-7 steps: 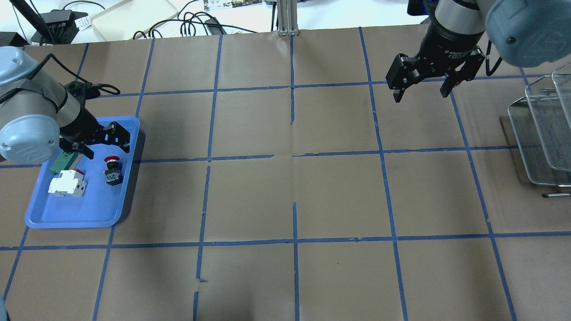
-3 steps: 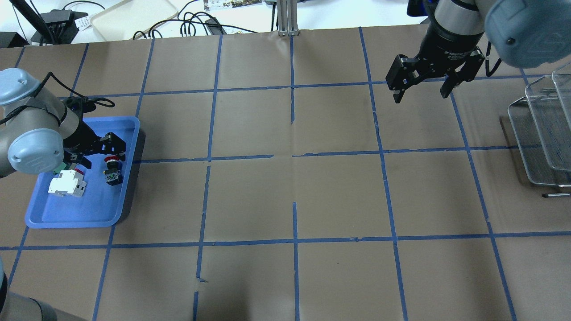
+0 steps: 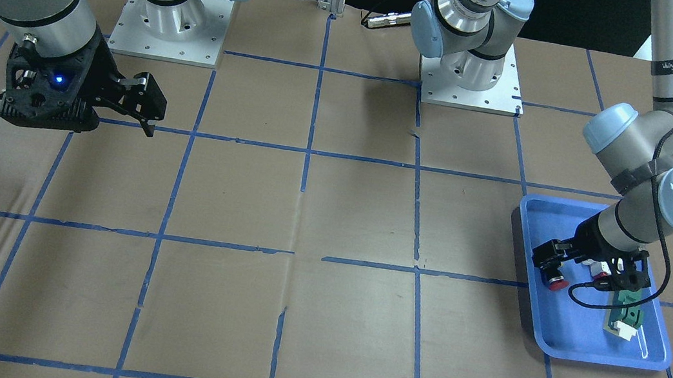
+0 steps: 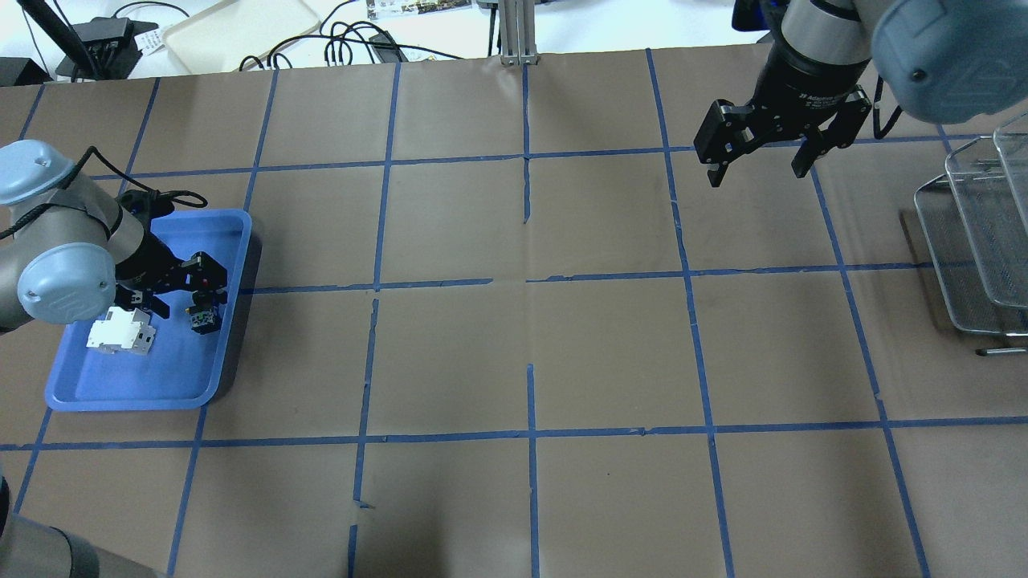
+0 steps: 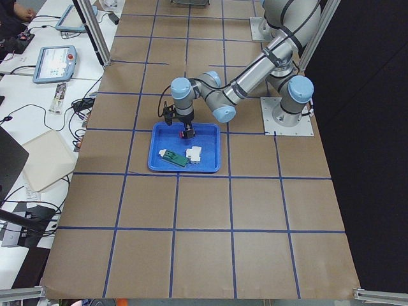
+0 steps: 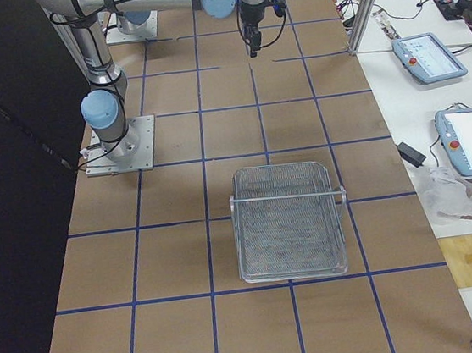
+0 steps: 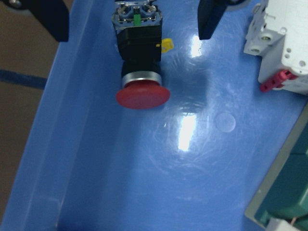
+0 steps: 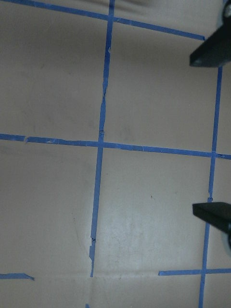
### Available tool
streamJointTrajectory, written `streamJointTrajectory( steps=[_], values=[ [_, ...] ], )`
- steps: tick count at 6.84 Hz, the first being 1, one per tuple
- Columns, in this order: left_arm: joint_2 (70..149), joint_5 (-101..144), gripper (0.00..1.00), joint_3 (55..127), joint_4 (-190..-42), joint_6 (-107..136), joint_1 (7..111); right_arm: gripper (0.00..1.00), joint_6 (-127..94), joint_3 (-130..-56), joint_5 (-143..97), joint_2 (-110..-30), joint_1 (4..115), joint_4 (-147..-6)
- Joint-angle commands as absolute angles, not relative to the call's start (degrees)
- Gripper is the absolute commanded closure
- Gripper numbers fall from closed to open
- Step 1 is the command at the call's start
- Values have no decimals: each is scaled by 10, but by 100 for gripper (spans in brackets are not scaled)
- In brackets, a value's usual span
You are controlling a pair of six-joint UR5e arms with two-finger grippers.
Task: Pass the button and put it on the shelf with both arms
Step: 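Lower the left gripper over the red push button in the tray, then close the left gripper on the red push button's black base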
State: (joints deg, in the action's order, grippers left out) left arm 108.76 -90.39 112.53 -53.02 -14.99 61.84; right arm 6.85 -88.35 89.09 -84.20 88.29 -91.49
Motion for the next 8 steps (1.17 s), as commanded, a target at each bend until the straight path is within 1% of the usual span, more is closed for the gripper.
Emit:
streamJointTrajectory(
  steps=[1,2,3,6,8],
  values=[
    [1098,-904,6,1121,-530,-151,617,0,69,-884,891,-842,882,-913],
    [1098,-905,10,1118,-529,-156,616,0,69,-884,890,-842,883,-914],
    [1099,-903,19,1123,-528,-163,609,0,69,-884,891,-842,882,-913],
    [1110,-907,19,1120,-530,-181,606,0,69,-884,891,-842,883,-914],
    [1115,-904,23,1121,-530,-179,606,0,69,-884,891,-842,883,-916]
  ],
)
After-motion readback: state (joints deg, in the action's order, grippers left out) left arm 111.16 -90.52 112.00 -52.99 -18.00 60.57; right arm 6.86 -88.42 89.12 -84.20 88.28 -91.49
